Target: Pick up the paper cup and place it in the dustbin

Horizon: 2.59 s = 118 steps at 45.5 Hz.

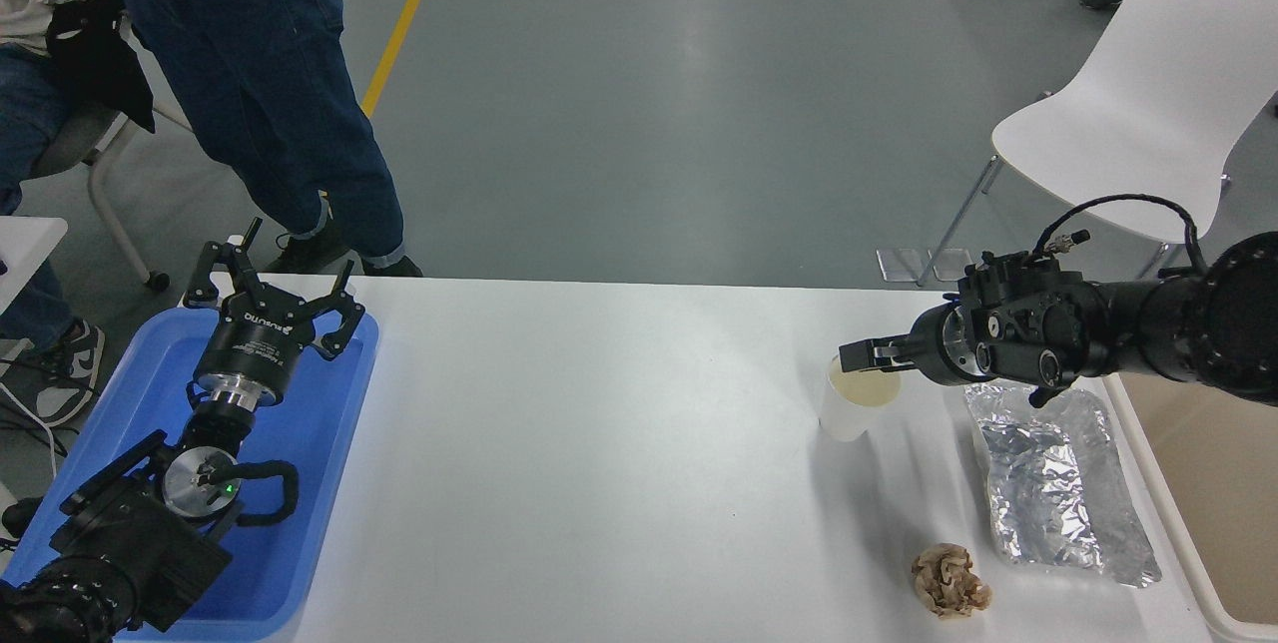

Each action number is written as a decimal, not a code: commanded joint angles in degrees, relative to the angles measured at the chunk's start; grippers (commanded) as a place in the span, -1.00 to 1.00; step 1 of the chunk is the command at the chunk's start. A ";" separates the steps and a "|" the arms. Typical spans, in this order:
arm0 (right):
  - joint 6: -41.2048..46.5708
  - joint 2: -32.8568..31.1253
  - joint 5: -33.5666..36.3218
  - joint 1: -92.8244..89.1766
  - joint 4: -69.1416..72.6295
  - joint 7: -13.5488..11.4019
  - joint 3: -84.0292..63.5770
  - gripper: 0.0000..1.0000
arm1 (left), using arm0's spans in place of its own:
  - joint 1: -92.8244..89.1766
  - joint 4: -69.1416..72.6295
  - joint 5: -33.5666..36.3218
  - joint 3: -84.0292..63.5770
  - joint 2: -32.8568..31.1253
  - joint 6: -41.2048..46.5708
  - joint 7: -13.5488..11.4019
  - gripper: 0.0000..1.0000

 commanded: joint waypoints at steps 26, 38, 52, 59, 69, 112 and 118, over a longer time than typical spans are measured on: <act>0.77 -0.85 6.13 -1.26 0.00 -1.19 1.96 -1.00 | 0.03 0.06 0.00 0.00 0.02 0.00 0.00 1.00; 1.04 -1.20 5.69 -0.91 2.29 -1.20 1.78 -1.00 | 0.02 -0.02 0.00 0.00 -0.07 0.00 0.00 1.00; 1.48 -4.28 5.77 8.31 13.97 -1.20 -1.90 -1.00 | -0.06 -0.03 0.00 0.00 -0.07 0.00 0.09 1.00; 4.37 -7.18 5.77 17.27 23.02 -1.02 -3.23 -1.00 | -0.06 -0.03 0.00 0.00 -0.07 0.00 0.09 1.00; 19.13 -8.41 6.04 32.21 31.91 -0.93 -5.78 -1.00 | -0.06 -0.03 0.00 0.00 -0.07 0.00 0.17 1.00; 37.16 -12.01 11.31 65.01 35.69 -0.67 -20.45 -1.00 | -0.06 -0.02 0.00 0.00 0.02 0.00 0.17 1.00; 37.16 -12.10 11.66 65.10 35.42 -0.67 -23.26 -1.00 | -0.06 -0.03 0.00 0.00 0.02 0.00 0.17 1.00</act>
